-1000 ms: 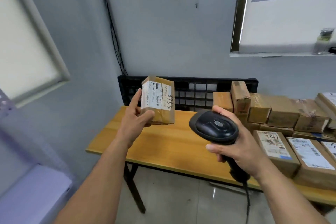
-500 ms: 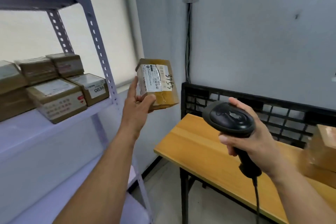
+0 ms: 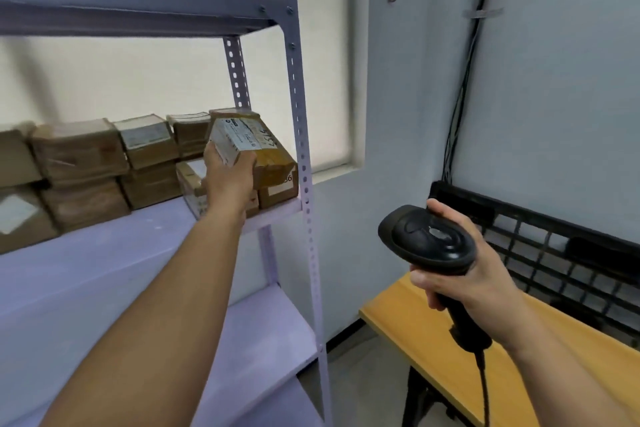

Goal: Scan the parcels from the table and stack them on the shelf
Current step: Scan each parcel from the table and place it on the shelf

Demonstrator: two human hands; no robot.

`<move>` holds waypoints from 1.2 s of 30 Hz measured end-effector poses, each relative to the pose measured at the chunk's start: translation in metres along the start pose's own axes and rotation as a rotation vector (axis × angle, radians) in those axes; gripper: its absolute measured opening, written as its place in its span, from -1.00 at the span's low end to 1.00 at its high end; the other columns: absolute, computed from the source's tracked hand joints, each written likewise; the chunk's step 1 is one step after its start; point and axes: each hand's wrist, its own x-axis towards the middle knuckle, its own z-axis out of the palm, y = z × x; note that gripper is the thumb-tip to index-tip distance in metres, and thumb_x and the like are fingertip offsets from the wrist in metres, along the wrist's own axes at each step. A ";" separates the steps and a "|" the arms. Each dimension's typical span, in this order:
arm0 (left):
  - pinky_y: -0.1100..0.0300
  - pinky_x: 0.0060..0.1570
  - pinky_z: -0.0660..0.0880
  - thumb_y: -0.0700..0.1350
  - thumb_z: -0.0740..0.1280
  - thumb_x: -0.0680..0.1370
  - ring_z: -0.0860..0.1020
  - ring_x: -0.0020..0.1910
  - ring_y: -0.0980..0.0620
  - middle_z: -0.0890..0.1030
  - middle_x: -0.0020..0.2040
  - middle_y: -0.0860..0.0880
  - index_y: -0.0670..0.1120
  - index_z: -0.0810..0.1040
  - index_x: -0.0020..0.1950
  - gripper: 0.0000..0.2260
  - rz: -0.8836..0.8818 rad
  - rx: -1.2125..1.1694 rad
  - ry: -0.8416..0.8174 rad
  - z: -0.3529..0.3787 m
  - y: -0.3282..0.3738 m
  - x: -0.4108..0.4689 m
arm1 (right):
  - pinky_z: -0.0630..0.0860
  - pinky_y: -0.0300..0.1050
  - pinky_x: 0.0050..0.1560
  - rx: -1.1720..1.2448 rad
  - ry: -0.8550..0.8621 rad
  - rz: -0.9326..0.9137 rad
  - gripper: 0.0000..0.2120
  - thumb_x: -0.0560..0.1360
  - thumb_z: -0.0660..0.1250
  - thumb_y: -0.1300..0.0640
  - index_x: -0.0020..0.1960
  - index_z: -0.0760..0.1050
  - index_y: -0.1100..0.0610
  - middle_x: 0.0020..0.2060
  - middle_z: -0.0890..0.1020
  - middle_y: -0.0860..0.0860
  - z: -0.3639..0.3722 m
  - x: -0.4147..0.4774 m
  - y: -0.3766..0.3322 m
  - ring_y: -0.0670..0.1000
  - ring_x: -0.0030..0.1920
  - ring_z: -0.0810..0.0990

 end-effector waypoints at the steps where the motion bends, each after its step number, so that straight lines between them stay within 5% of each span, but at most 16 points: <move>1: -0.07 0.19 0.52 0.03 0.32 0.49 0.47 0.23 -0.10 0.38 0.36 -0.10 0.14 0.16 0.54 -0.35 -0.013 0.058 0.035 -0.001 0.000 0.009 | 0.54 0.04 -0.37 0.003 -0.009 0.005 -0.12 0.21 0.57 0.17 0.40 0.32 -0.30 -0.20 0.65 0.13 0.001 0.003 0.002 0.17 -0.41 0.56; 6: 0.00 -0.04 0.52 0.17 0.21 0.60 0.40 0.31 -0.21 0.29 0.45 -0.17 -0.02 0.03 0.57 -0.36 -0.061 0.477 0.039 -0.002 0.004 0.031 | 0.54 0.00 -0.37 0.011 -0.024 0.035 -0.12 0.21 0.56 0.19 0.41 0.30 -0.27 -0.23 0.65 0.14 0.004 0.013 0.008 0.16 -0.40 0.55; 11: -0.21 0.37 0.26 0.47 0.09 0.46 0.19 0.45 -0.34 0.19 0.47 -0.32 0.07 0.07 0.56 -0.22 0.112 0.953 -0.016 -0.005 -0.004 0.040 | 0.54 -0.01 -0.38 0.012 -0.018 0.034 -0.11 0.23 0.54 0.24 0.43 0.29 -0.23 -0.24 0.64 0.16 0.005 0.021 0.011 0.15 -0.41 0.55; 15: -0.16 0.36 0.25 0.42 0.21 0.46 0.18 0.48 -0.27 0.19 0.51 -0.26 0.11 0.12 0.56 -0.23 0.232 0.986 -0.128 0.000 -0.012 0.040 | 0.54 -0.01 -0.39 0.005 -0.018 0.034 -0.13 0.32 0.51 0.41 0.43 0.29 -0.20 -0.26 0.63 0.18 0.007 0.027 0.013 0.14 -0.42 0.54; 22: -0.07 0.21 0.39 0.01 0.30 0.59 0.40 0.35 -0.20 0.43 0.39 -0.15 0.01 0.18 0.54 -0.45 0.335 0.921 -0.221 0.013 -0.017 0.069 | 0.56 -0.01 -0.36 -0.036 0.004 0.048 -0.12 0.33 0.51 0.42 0.43 0.28 -0.23 -0.24 0.64 0.18 0.012 0.035 0.016 0.15 -0.40 0.55; 36: -0.07 0.09 0.43 0.03 0.30 0.58 0.47 0.25 -0.22 0.49 0.30 -0.21 -0.06 0.27 0.48 -0.49 0.426 0.986 -0.170 0.027 -0.031 0.087 | 0.58 -0.01 -0.36 -0.096 0.090 0.101 -0.07 0.19 0.55 0.15 0.44 0.25 -0.25 -0.16 0.67 0.08 0.018 0.020 0.021 0.14 -0.37 0.59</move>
